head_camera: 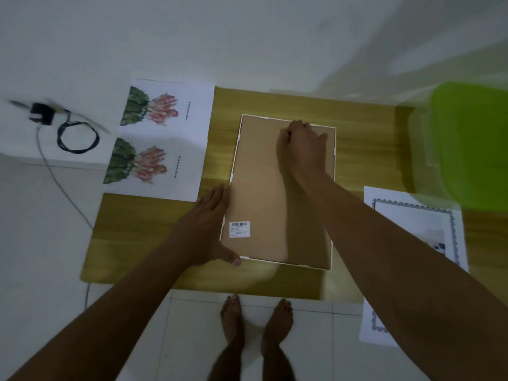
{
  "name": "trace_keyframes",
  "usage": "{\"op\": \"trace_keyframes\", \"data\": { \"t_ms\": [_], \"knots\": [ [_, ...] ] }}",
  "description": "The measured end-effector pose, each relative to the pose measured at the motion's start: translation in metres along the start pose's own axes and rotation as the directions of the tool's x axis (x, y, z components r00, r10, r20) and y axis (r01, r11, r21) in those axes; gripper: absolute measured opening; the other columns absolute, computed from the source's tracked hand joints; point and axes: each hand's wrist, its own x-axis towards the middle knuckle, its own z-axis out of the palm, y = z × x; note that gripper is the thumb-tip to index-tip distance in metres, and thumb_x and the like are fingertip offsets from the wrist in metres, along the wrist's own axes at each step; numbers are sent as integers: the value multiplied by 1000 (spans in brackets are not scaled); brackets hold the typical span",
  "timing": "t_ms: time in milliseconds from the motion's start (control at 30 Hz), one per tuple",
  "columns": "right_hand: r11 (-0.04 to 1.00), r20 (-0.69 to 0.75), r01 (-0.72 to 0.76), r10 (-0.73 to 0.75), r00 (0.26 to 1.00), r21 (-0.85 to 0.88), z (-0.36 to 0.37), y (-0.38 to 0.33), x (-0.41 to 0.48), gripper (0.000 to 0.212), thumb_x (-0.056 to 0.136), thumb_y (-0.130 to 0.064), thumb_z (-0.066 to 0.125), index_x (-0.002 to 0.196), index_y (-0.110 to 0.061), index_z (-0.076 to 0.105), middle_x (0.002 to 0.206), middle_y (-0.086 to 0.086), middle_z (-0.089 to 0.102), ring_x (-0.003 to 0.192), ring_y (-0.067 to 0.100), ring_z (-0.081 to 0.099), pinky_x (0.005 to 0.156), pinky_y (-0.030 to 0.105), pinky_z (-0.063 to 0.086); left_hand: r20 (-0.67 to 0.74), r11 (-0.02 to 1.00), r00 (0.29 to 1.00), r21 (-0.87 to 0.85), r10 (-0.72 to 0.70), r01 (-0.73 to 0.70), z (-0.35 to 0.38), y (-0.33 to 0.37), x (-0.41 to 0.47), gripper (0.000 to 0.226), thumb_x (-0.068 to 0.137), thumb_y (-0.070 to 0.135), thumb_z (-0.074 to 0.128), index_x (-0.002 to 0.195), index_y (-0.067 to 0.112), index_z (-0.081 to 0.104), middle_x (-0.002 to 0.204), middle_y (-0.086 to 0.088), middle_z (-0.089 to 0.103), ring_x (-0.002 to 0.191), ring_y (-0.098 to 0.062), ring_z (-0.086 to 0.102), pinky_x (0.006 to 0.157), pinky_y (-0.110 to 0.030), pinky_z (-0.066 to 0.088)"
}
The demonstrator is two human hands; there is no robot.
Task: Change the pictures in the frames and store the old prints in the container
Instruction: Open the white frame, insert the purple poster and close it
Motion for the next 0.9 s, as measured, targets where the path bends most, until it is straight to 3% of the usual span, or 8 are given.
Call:
{"op": "trace_keyframes", "data": {
  "t_ms": [300,400,433,500,600,667,800,900],
  "knots": [
    [999,-36,45,-44,998,12,-4,-3,-3,28,104,-17,31,111,-2,53,115,18,60,119,37,50,107,64,26,-17,999,999,-18,-38,37,0,3,1,147,51,84,64,151,14,-18,160,-1,-13,148,-15,-10,120,-34,-1],
    [998,-43,42,-40,998,39,-9,-4,-2,27,104,-16,31,107,-2,54,114,19,61,123,36,48,107,64,25,-146,985,985,-159,-90,66,-5,11,7,109,69,80,54,150,16,21,155,0,28,141,-21,30,114,-43,30],
    [998,-43,40,-38,998,47,-11,-4,-2,27,104,-16,32,107,-2,54,113,19,61,124,36,47,107,63,25,-214,979,971,-194,-106,64,-7,13,10,88,76,74,52,141,17,37,143,0,45,128,-23,45,104,-42,42],
    [998,-51,36,-33,998,56,-17,-4,-4,27,103,-16,32,105,-2,55,112,20,61,124,38,47,105,62,27,-351,971,924,-229,-152,72,-13,16,17,55,85,59,55,120,17,57,118,0,60,104,-22,58,86,-38,51],
    [994,-76,25,-17,997,105,-27,-5,-8,24,101,-13,35,105,-2,56,108,18,60,110,39,52,100,56,34,-369,904,881,-405,-297,136,-23,23,23,31,88,31,67,113,14,61,103,3,62,87,-12,56,71,-21,45],
    [991,-73,22,-12,997,135,-33,-4,-9,22,99,-11,37,104,-4,57,106,16,61,105,39,54,99,55,37,-354,865,870,-480,-343,145,-26,24,24,25,85,24,71,108,16,63,94,10,59,79,-5,53,64,-9,35],
    [956,-33,55,-47,998,287,-36,1,-11,14,96,-15,47,98,-10,60,102,8,62,104,33,56,94,55,44,-346,822,862,-554,-371,131,-25,19,27,22,83,20,73,103,18,65,91,9,64,83,-9,60,64,-13,38],
    [951,-8,11,-9,1000,310,-41,9,-16,12,93,-20,54,102,-15,60,111,6,60,106,28,56,93,46,47,-319,803,868,-579,-380,139,-22,17,28,20,83,15,72,101,15,63,88,9,64,79,-3,59,62,-12,37]
  ]
}}
